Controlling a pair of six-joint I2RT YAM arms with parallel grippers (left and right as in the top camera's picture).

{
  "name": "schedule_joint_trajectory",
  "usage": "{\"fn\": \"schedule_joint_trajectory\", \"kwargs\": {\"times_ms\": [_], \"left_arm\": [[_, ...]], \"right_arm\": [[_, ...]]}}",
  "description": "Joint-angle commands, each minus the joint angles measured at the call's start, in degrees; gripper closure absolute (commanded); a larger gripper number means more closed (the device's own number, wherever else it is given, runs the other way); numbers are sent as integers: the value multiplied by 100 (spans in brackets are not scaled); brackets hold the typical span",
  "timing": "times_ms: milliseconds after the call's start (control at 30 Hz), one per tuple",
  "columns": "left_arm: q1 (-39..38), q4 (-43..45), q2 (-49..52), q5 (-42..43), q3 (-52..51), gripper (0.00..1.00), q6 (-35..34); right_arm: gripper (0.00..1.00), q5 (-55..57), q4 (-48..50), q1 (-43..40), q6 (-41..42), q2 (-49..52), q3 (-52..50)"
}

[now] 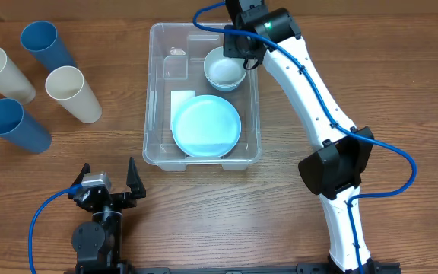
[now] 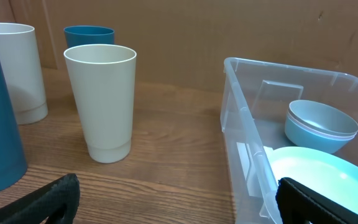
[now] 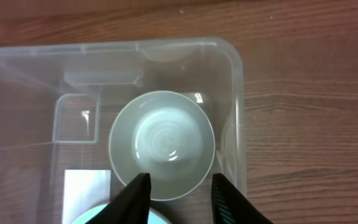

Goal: Pack container

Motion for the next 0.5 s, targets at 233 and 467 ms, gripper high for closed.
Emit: {"fn": "schedule_joint_trajectory", "kwargs": {"times_ms": [233,467], "left_arm": [[22,7,-46,83,-20,0,101],[22,9,-44,28,-20,0,109]], "right_arm": [[0,667,-551,-1694,133,-1451,734],[0,662,-1429,-3268,122,-1427,573]]}}
